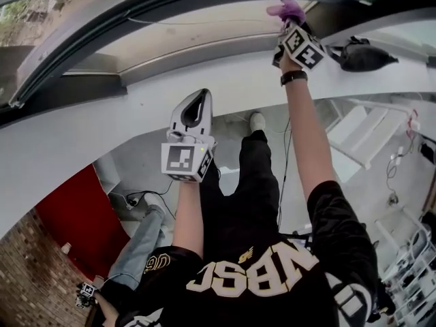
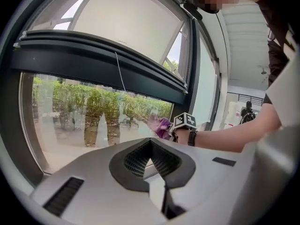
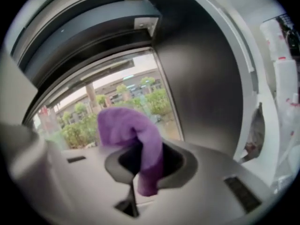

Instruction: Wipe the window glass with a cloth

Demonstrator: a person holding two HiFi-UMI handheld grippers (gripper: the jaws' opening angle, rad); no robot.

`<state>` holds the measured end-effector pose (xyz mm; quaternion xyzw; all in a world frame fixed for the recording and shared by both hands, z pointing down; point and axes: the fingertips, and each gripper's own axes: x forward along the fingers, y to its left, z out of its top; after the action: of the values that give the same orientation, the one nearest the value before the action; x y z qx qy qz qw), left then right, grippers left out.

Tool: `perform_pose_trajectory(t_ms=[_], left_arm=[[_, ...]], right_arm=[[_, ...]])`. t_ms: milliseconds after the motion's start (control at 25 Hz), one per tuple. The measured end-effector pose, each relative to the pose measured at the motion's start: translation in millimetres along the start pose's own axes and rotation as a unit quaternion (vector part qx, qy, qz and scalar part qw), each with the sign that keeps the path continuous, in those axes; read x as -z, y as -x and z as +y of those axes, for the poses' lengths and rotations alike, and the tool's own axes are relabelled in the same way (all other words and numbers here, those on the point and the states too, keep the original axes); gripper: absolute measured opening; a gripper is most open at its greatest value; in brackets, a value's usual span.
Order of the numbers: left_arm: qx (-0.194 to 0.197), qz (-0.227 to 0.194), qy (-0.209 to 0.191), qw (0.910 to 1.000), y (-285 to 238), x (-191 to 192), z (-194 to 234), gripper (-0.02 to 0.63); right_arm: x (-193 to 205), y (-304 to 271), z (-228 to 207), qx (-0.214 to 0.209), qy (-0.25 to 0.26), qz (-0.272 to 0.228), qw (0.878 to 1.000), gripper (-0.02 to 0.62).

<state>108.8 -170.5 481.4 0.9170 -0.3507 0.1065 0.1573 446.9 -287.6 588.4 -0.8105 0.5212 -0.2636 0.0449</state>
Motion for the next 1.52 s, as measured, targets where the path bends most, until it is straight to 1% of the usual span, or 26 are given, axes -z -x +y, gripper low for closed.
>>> perform_pose_trajectory(t_ms=[120,200,240,320,400,480,560,720,800,880,960,1080,1120,1160,1240,1280,1320,1360,1400,1440,1520], left_arm=[[-0.004,-0.004,0.004,1.0000,2,2,1,0.018],[-0.017,-0.008,0.006,0.9998,11,5,13,0.018],[-0.024,-0.009,0.002,0.9997,17,6,22,0.018],[-0.047,-0.007,-0.014,0.9988,34,6,48,0.018],[-0.078,-0.008,-0.025,0.9966,56,2,85,0.018],[-0.109,-0.016,-0.027,0.9935,82,-5,124,0.018],[-0.137,-0.021,-0.025,0.9900,111,-8,158,0.018],[-0.179,-0.024,-0.017,0.9834,168,-1,213,0.018],[-0.203,-0.036,0.012,0.9784,200,2,233,0.018],[-0.224,-0.050,0.050,0.9720,230,6,249,0.018],[-0.244,-0.050,0.065,0.9663,252,13,269,0.018],[-0.266,-0.039,0.068,0.9607,269,28,299,0.018],[-0.270,-0.037,0.067,0.9599,273,30,304,0.018],[-0.271,-0.035,0.064,0.9599,276,32,307,0.018],[-0.264,-0.030,0.056,0.9623,278,31,306,0.018],[-0.259,-0.028,0.053,0.9640,277,31,304,0.018],[-0.254,-0.025,0.052,0.9654,274,31,301,0.018],[-0.250,-0.023,0.054,0.9664,271,32,298,0.018],[-0.247,-0.021,0.056,0.9672,265,34,295,0.018],[-0.244,-0.018,0.061,0.9677,258,37,291,0.018],[-0.235,-0.012,0.069,0.9694,237,46,280,0.018]], right_arm=[[3,8,-7,0.013,-0.026,-0.006,1.000,0.075],[24,22,9,0.004,-0.035,0.001,0.999,0.075],[43,30,22,-0.006,-0.030,0.014,0.999,0.075],[99,46,60,-0.038,-0.008,0.062,0.997,0.075],[160,59,110,-0.084,0.022,0.119,0.989,0.075],[213,73,169,-0.136,0.059,0.165,0.975,0.076],[253,85,236,-0.198,0.095,0.194,0.956,0.075],[305,108,375,-0.314,0.148,0.214,0.913,0.076],[320,123,441,-0.363,0.156,0.213,0.894,0.075],[328,139,499,-0.402,0.146,0.209,0.879,0.075],[338,144,550,-0.428,0.138,0.207,0.869,0.076],[358,127,609,-0.446,0.141,0.206,0.859,0.077],[363,123,624,-0.455,0.152,0.206,0.853,0.075],[367,119,635,-0.465,0.173,0.205,0.844,0.075],[371,113,649,-0.477,0.225,0.199,0.826,0.075],[370,108,651,-0.477,0.243,0.196,0.822,0.076],[367,102,649,-0.475,0.252,0.192,0.821,0.075],[363,97,644,-0.472,0.255,0.189,0.822,0.077],[359,91,635,-0.467,0.253,0.186,0.826,0.075],[354,84,621,-0.458,0.248,0.186,0.833,0.075],[341,69,580,-0.431,0.224,0.185,0.855,0.075]])
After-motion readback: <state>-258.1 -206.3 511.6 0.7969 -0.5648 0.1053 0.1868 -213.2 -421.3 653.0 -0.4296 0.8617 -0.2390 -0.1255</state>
